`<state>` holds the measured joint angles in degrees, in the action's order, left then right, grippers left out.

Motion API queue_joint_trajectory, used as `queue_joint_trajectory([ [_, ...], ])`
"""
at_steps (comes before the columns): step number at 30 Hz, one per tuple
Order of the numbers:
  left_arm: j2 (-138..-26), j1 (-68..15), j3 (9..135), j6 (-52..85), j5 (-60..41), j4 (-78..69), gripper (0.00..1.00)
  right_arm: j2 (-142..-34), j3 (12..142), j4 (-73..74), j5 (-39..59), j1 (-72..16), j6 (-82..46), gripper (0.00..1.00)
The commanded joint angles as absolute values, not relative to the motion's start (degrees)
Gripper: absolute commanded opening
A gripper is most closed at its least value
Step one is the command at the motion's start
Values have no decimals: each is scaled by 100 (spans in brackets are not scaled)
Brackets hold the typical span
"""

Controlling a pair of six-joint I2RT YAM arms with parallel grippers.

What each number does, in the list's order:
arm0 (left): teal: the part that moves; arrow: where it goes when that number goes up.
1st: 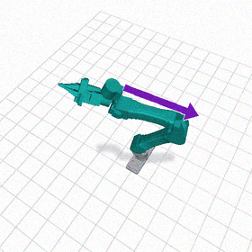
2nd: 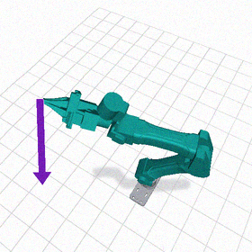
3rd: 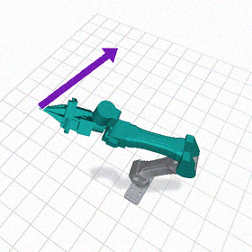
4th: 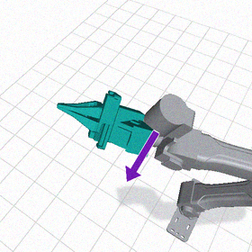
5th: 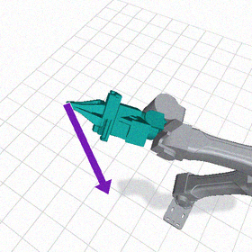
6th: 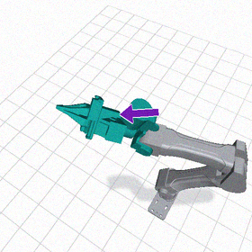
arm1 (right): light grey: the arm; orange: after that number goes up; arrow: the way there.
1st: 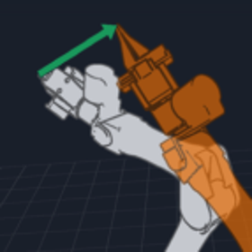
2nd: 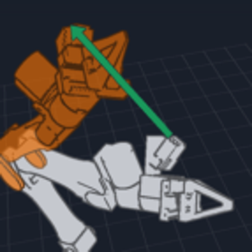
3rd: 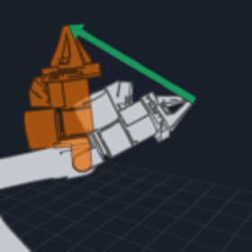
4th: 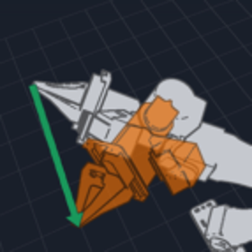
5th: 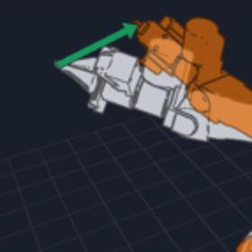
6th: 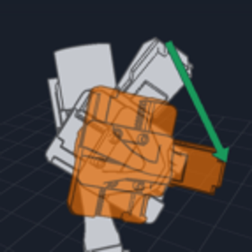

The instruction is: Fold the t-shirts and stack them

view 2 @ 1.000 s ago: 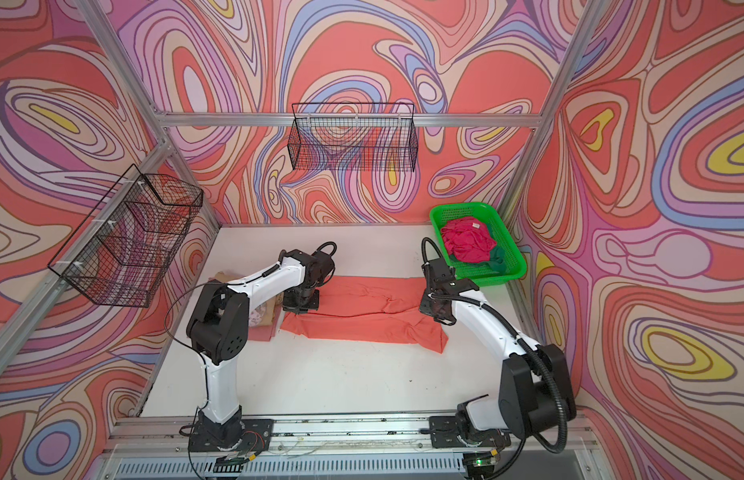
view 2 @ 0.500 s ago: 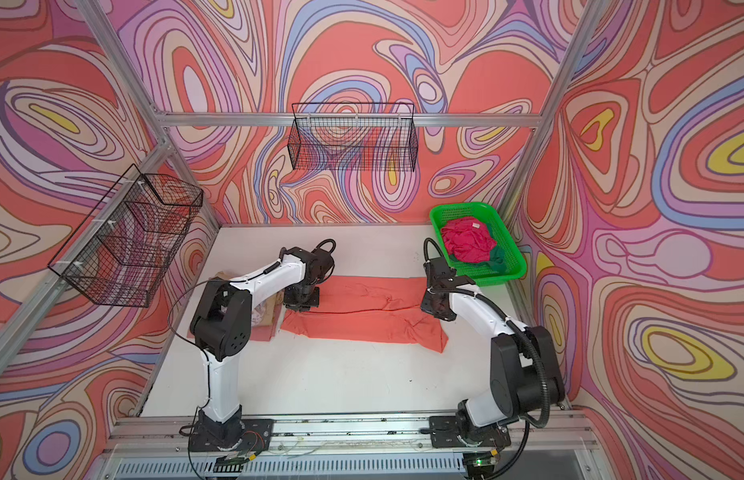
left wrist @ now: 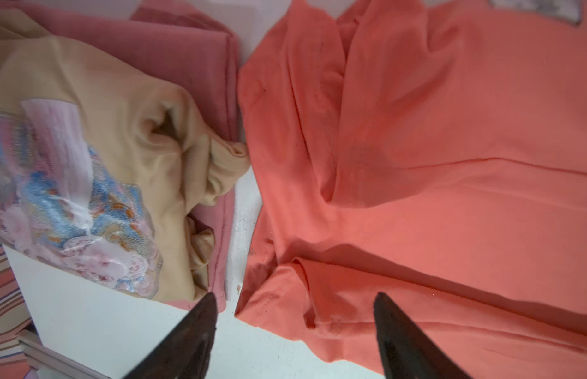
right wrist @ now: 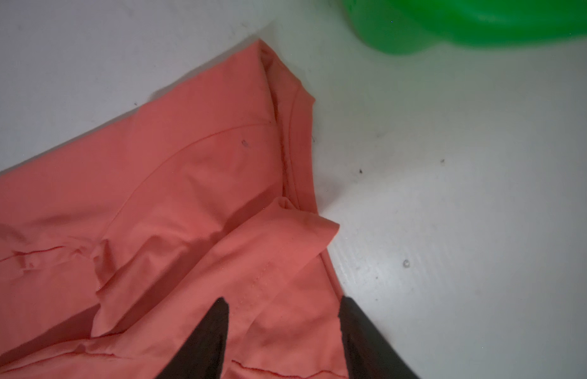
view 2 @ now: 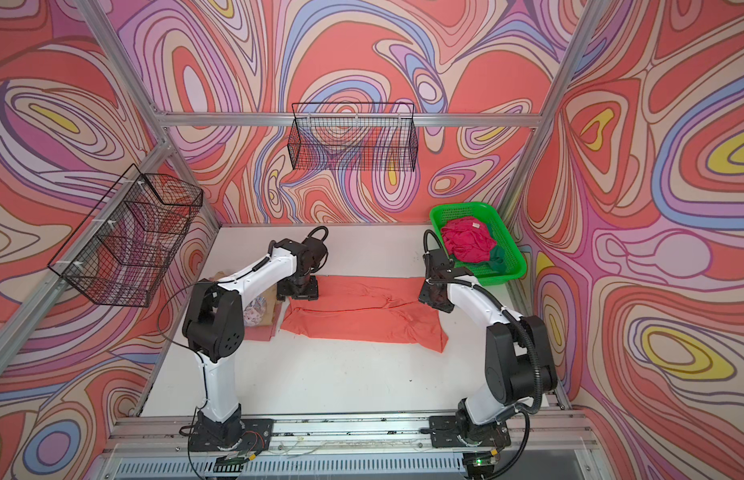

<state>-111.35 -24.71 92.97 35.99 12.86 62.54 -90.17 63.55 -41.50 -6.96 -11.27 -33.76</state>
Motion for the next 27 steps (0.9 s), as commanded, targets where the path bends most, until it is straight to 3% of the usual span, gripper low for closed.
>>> queue_joint_trajectory([
  [1, -10248, -2357, 9032, 3577, 1134, 6012, 97, -8696, 6503, -4136, -582, -1102, -3461, 63],
  [5, -9445, -2307, 8350, 3432, 1096, 5558, 100, -8370, 5842, -3644, 295, -1246, -3983, 62],
  [10, -8754, -2303, 7440, 3234, 1145, 5016, 100, -8206, 4983, -2932, 536, -1602, -4794, 63],
  [18, -8779, -2307, 7156, 3164, 1008, 4840, 100, -8565, 4584, -1893, 661, -1676, -5370, 63],
  [27, -8904, -2295, 7154, 3151, 855, 4792, 100, -9205, 5232, -1970, 508, -1671, -5133, 39],
])
